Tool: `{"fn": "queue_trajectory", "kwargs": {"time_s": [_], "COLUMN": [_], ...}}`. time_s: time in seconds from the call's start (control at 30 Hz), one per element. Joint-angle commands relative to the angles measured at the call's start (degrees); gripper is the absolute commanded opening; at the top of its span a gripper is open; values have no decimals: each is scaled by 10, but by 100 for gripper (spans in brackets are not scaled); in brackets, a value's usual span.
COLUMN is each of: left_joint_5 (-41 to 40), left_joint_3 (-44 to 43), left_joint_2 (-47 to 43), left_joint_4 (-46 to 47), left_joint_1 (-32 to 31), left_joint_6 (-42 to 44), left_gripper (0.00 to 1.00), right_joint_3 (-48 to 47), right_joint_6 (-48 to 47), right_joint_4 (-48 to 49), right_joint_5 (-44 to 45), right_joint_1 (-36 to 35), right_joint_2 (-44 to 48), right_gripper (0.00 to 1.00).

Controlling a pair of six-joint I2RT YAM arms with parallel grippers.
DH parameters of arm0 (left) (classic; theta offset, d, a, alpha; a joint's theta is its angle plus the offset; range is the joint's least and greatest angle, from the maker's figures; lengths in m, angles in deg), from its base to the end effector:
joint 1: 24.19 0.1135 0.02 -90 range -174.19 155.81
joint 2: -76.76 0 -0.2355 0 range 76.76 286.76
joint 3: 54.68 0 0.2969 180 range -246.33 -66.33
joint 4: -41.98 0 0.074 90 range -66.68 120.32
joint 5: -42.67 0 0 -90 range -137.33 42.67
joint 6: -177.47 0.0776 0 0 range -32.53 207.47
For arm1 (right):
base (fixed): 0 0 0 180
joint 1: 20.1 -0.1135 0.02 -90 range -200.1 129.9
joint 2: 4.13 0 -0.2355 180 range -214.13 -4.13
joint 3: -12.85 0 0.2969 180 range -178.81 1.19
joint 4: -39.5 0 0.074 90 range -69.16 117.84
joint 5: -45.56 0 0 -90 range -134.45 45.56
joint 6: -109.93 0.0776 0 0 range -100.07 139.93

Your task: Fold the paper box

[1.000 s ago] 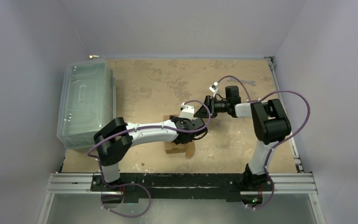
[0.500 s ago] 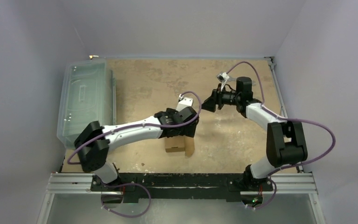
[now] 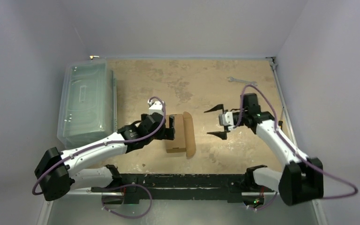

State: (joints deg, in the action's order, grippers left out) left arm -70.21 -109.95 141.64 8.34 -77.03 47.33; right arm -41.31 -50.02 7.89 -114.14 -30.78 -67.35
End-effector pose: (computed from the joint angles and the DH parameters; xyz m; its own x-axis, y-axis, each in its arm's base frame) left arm 0.2166 -0.2358 0.1775 -0.6795 -0.0868 -0.7286 0.1637 0.9500 -0.2659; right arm 0.2652 0.1241 0.2112 0.4975 -0.2378 -0.8342 -0.8633 -0.0418 -0.5030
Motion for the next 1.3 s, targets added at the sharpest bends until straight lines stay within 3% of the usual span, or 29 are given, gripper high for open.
{"fn": "queue_trajectory", "kwargs": {"time_s": [0.0, 0.07, 0.2, 0.27, 0.43, 0.63, 1.27], "left_joint_5": [51, 55, 61, 63, 52, 61, 57], "left_joint_3": [14, -1, -16, -17, -47, -39, -24], "left_joint_2": [32, 71, 105, 116, 163, 161, 164], "left_joint_4": [77, 76, 97, 112, 79, 99, 105], "left_joint_1": [5, 4, 5, 5, 5, 4, 4], "left_joint_6": [-36, -45, -57, -63, -76, -79, -94], "left_gripper": [99, 99, 98, 97, 96, 94, 91], "right_joint_3": [-26, -13, 42, 51, 54, 74, 106], "right_joint_6": [-494, -486, -305, -259, -257, -235, -200], "right_joint_4": [-353, -328, -153, -115, -110, -60, 41], "right_joint_5": [26, 56, 131, 148, 201, 270, 412], "right_joint_1": [-26, -44, -106, -124, -173, -244, -396], "right_joint_2": [-94, -91, -37, -24, -47, -75, -131], "right_gripper": [94, 93, 95, 96, 90, 82, 42]}}
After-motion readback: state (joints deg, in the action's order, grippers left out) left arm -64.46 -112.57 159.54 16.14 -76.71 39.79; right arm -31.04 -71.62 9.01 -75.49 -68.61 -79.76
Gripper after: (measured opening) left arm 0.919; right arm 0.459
